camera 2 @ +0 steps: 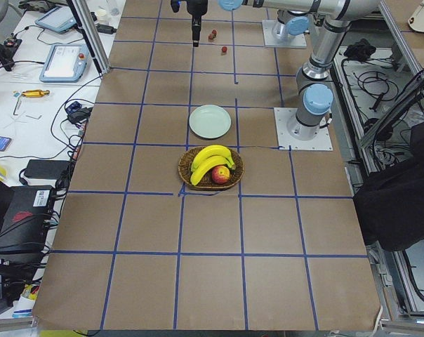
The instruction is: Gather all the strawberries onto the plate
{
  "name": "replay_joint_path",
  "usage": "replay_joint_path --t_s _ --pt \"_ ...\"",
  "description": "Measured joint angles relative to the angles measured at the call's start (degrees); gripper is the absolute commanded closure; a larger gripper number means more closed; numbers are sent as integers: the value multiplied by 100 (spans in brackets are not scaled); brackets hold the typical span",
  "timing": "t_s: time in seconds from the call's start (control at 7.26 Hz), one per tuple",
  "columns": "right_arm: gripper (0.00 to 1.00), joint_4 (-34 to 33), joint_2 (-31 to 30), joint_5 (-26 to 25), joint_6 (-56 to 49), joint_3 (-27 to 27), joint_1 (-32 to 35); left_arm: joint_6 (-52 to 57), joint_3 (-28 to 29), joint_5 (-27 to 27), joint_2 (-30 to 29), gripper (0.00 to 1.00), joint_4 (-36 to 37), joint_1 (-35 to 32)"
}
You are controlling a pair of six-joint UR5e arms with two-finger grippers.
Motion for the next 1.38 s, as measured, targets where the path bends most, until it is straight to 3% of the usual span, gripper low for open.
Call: replay_joint_path --t_s 1.38 --pt "0 3 -41 9 -29 -6 -92 11 -1 -13 -39 0 -18 0"
